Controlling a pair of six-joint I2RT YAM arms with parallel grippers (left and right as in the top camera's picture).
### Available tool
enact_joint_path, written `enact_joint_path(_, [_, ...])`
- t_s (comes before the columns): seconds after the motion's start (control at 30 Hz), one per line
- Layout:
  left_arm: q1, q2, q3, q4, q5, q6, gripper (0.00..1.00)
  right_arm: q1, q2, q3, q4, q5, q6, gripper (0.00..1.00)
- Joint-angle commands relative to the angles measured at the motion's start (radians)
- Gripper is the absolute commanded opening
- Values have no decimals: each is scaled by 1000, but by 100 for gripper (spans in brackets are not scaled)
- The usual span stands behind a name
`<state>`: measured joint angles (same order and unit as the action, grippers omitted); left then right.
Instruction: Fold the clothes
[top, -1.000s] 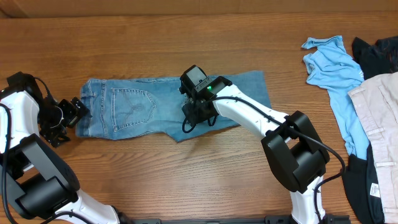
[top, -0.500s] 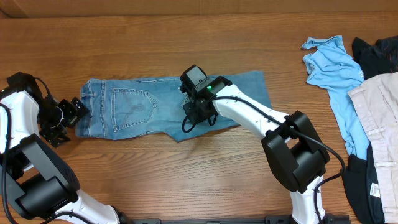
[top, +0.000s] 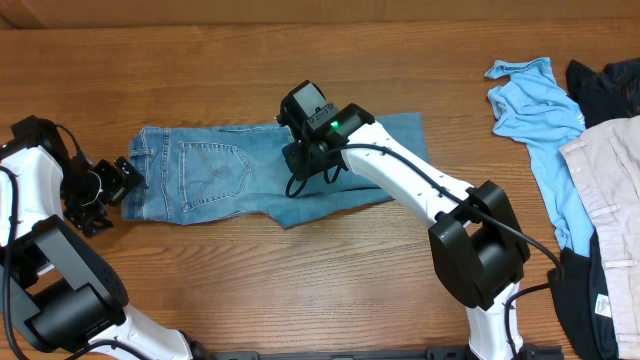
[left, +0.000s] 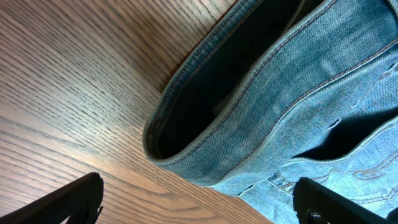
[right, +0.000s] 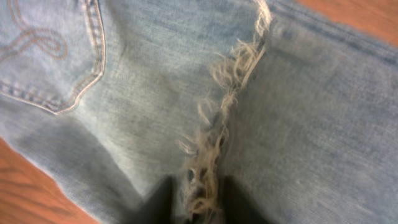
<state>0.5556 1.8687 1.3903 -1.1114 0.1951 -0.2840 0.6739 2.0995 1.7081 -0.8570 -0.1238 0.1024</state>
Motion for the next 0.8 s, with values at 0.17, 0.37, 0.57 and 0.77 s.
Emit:
enact_joint_path(0.17, [-6,7,16,-18,5,19,100,-8,-10,-5,-8,-11,2,51])
enact_joint_path(0.37, [-6,6,72,-22,3,38,100,-33,-15,12,-96,117,3,53])
enact_joint_path(0.57, [-6,8,124,51,-71,71,100,-81,-64,56,-154,175,32,57])
enact_joint_path(0.77, [-7,36,121,104,71,174,100,-102,-105,57,-153,175,48,58])
